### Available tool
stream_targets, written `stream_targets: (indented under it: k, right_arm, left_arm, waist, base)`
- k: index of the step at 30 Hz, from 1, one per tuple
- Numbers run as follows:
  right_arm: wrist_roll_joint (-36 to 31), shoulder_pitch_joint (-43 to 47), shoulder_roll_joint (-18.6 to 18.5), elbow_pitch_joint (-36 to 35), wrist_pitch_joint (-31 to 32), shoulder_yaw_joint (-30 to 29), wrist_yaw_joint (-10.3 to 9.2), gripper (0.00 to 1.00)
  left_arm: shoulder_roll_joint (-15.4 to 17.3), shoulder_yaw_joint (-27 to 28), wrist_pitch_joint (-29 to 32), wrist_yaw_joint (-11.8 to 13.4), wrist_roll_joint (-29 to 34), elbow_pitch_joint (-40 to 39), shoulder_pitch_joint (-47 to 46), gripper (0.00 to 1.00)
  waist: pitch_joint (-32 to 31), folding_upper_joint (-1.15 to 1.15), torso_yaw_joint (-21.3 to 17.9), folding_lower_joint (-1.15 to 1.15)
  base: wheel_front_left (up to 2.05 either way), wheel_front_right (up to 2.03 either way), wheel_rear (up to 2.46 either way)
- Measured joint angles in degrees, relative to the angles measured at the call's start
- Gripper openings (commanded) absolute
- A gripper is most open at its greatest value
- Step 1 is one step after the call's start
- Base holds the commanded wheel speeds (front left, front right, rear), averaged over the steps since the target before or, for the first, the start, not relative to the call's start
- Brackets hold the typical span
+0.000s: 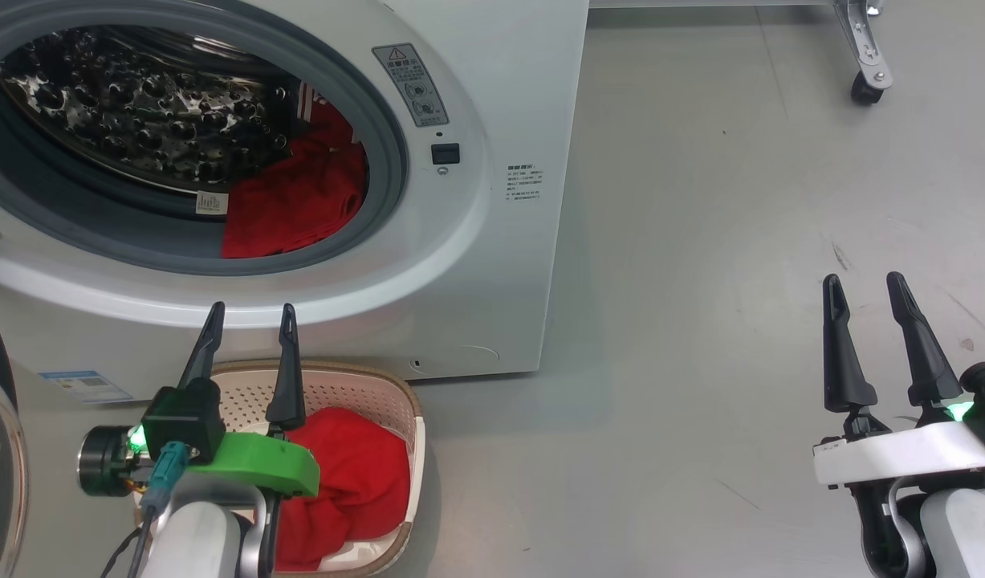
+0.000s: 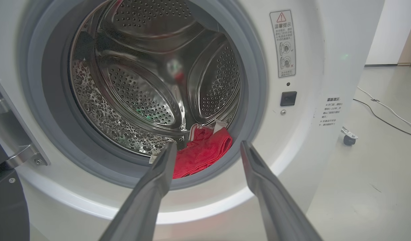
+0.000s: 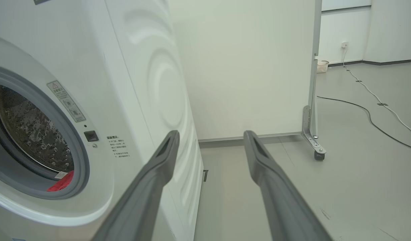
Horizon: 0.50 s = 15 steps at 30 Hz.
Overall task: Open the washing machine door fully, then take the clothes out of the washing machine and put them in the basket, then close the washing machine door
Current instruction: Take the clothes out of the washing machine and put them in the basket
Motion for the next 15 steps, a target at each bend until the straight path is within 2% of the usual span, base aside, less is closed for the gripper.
stream_targets:
  k: [15]
  right_arm:
    - [-0.35,0.01,0.04,-0.09,0.00,-0.09,0.00,1.00]
  left_arm:
    - [0.11,-1.43,0.00,1.20,-0.23,-2.99,1.55,1.00]
  waist:
    - [-0.27,0.00,-0.10,0.00]
  base:
    - [0.00,0.00,0.00]
